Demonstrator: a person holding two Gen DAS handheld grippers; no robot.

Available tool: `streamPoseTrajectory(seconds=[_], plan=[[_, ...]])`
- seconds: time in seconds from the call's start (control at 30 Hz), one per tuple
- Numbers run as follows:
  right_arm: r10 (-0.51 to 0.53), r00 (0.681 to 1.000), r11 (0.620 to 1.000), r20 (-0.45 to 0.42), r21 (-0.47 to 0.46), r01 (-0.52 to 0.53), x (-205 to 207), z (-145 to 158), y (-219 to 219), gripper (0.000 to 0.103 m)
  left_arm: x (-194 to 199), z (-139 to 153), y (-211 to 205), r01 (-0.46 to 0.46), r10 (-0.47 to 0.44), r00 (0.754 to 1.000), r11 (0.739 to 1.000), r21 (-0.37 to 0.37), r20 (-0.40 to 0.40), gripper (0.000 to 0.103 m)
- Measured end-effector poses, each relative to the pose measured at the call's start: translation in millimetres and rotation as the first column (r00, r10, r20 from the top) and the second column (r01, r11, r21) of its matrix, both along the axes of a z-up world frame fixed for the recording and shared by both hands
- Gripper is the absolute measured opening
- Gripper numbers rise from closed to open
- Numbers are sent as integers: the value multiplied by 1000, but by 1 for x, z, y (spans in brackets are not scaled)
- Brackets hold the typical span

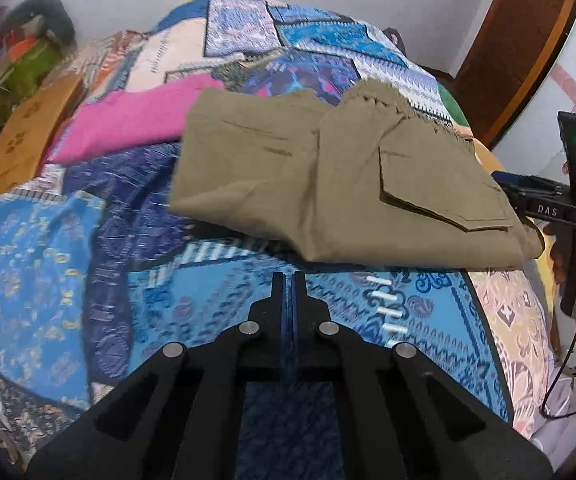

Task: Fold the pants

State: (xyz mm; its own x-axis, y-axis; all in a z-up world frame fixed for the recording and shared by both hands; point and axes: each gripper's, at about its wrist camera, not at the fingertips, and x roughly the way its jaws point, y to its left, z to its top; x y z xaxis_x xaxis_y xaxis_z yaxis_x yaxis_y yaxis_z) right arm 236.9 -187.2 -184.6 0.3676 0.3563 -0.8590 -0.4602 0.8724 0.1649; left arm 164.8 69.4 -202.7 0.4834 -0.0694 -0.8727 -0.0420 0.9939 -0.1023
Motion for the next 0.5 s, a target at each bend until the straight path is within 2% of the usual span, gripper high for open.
streamPoseTrajectory(seconds=[0.17, 0.27, 0.4, 0.5], plan=[[17, 996, 995, 91, 94, -26, -22, 41, -3, 68, 3, 34, 11, 18, -21, 994, 999, 30, 103, 2], [47, 991, 987, 127, 148, -66, -38, 58, 7, 65, 16, 42, 7, 50, -55, 988, 998, 36, 148, 2], [105, 990, 968, 94, 220, -123, -55, 57, 27, 53, 38, 28, -1, 103, -101, 989, 995, -15, 110, 2], [145, 989, 965, 43, 213, -151, -60, 40, 43, 43, 46, 4, -4, 110, -109, 993, 994, -17, 55, 2]])
